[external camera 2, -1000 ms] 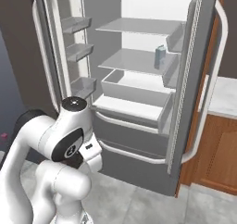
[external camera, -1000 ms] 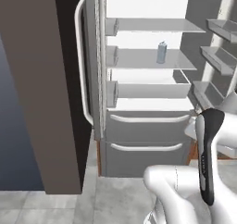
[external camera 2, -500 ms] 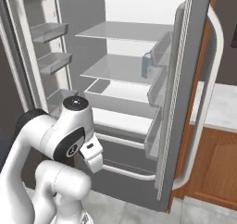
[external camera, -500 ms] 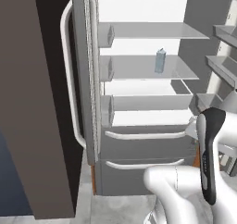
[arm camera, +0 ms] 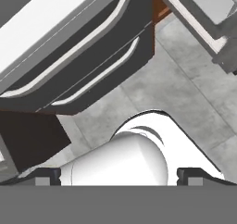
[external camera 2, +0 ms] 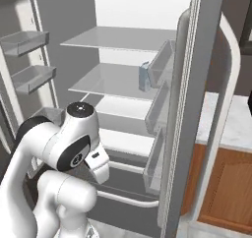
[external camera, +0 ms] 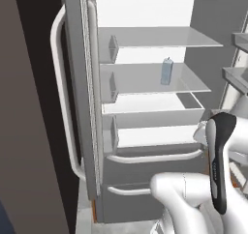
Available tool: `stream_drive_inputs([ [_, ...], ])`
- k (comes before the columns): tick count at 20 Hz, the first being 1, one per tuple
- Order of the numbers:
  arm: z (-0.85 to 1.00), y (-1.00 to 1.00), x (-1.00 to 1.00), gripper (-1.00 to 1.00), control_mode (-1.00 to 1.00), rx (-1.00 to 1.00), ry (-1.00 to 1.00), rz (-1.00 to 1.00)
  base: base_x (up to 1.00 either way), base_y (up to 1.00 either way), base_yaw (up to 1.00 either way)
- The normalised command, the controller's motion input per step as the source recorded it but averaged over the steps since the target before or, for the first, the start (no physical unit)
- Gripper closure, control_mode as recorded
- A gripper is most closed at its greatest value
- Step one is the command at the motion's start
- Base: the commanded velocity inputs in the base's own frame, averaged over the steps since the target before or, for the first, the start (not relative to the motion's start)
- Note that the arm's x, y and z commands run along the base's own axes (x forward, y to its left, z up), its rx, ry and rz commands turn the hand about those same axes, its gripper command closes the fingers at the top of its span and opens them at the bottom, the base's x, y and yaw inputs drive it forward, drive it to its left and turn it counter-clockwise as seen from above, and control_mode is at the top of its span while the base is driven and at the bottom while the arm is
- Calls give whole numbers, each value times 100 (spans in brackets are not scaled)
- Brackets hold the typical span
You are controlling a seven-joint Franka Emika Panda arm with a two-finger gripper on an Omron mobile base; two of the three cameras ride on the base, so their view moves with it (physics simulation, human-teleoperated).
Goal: Take a sugar cube from the saucer and place it inside the coffee. Then, grab milk from the fridge and place it next to the coffee on the counter to sweeten the coffee.
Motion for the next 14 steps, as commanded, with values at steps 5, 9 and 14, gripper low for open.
stream_drive_inputs([
  [5,0,0,0,-100,100,0,0,0,61,0,-3],
  [9,0,0,0,-100,100,0,0,0,68,0,-1],
  [14,0,0,0,-100,100,0,0,0,71,5,0],
])
